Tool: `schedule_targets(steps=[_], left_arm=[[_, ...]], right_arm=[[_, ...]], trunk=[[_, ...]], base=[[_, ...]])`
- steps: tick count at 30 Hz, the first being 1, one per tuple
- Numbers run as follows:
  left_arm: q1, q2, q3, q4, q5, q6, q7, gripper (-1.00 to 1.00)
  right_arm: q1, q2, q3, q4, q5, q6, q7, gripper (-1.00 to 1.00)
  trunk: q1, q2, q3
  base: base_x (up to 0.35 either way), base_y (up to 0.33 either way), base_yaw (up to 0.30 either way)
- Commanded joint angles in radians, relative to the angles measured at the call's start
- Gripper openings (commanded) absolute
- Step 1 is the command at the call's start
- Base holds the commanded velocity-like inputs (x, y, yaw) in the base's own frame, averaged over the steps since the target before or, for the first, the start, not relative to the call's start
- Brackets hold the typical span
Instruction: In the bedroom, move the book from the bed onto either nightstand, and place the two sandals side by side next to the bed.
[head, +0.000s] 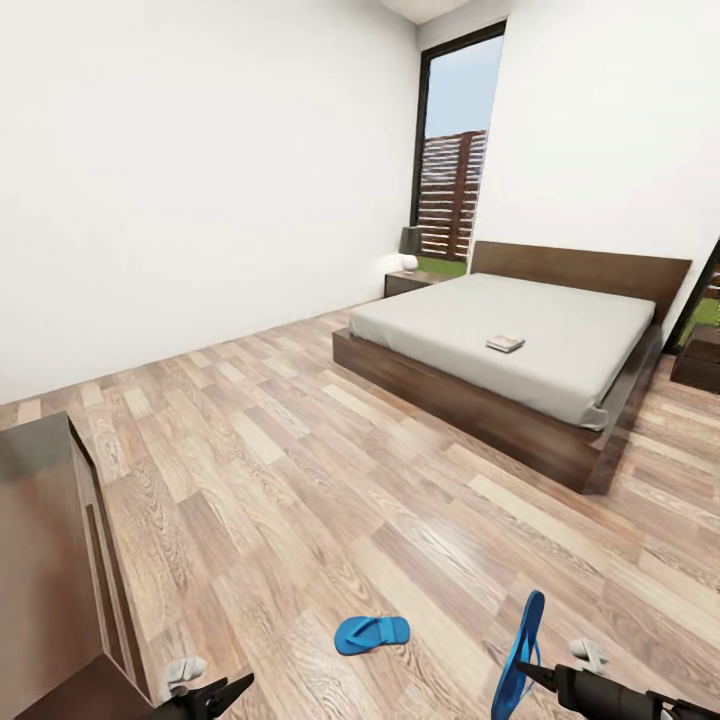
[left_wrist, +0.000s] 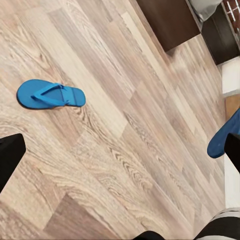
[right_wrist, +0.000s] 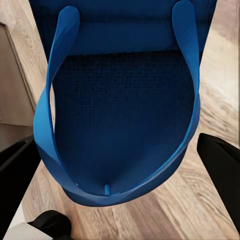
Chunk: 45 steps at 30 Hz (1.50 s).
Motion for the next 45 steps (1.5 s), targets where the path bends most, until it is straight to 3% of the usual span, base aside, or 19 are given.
schedule_targets(steps=[1, 29, 45], left_arm=[[0.0, 0.0, 0.001, 0.0, 0.006, 0.01, -0.003, 1.0], [0.0, 0.0, 0.001, 0.0, 0.006, 0.01, -0.003, 1.0], [0.0, 0.001, 0.001, 0.0, 0.006, 0.01, -0.003, 1.0]], right_arm=[[0.0, 0.0, -0.008, 0.0, 0.001, 0.01, 0.003, -1.0], [-0.001, 0.002, -0.008, 0.0, 0.001, 0.01, 0.003, -1.0], [-0.001, 0.002, -0.008, 0.0, 0.001, 0.01, 0.003, -1.0]], trunk=[[0.0, 0.0, -0.001], [0.0, 0.0, -0.001], [0.0, 0.0, -0.001]], base=[[0.0, 0.0, -0.084], [0.128, 0.0, -0.01], [0.001, 0.0, -0.262]])
